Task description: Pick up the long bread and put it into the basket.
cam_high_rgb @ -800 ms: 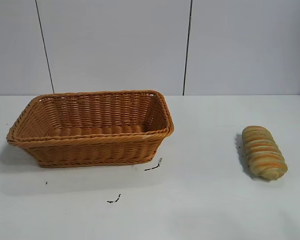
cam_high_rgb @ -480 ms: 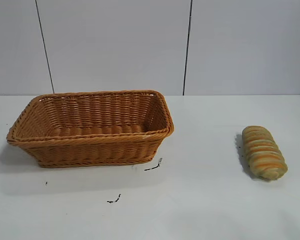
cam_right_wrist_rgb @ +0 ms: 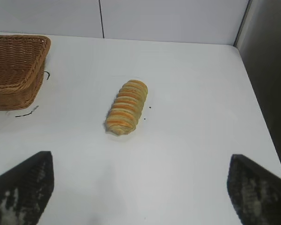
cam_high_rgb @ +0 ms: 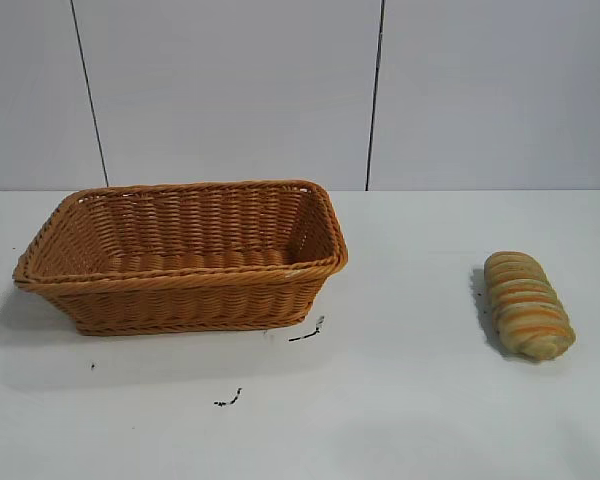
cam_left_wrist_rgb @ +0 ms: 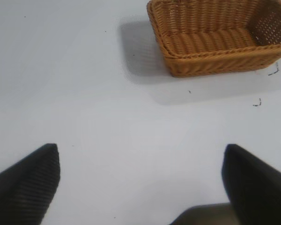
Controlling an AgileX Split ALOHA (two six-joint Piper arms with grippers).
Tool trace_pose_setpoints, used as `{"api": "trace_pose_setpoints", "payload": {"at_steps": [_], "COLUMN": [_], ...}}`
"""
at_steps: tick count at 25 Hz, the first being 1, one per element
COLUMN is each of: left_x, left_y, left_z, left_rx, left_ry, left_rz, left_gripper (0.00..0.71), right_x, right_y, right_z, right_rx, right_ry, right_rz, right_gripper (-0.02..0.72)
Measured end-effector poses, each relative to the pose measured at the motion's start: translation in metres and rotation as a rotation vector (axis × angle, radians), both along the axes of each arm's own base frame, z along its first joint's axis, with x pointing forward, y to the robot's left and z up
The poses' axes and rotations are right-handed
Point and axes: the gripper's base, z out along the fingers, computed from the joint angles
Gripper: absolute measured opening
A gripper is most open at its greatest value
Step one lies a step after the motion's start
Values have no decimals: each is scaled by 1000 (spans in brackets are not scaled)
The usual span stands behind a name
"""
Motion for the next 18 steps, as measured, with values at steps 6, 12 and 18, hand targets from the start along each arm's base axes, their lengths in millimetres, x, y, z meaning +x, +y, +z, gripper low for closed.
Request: {"api": "trace_pose_setpoints", "payload": {"at_steps": [6,12,18], "left_x": [0,0,0], "left_y": [0,0,0], "left_z": [0,0,0], "left_rx": [0,0,0], "left_ry": [0,0,0], "left_rz": [0,0,0], "left_gripper": [692,692,692], "right_x": [76,164,244], "right_y": [0,-1,-2], "right_z": [13,1,-28], "right_rx": [2,3,-9], "right_ry": [245,470,666], "right_rz": [-1,-1,-1], "right_gripper": [689,689,689]}}
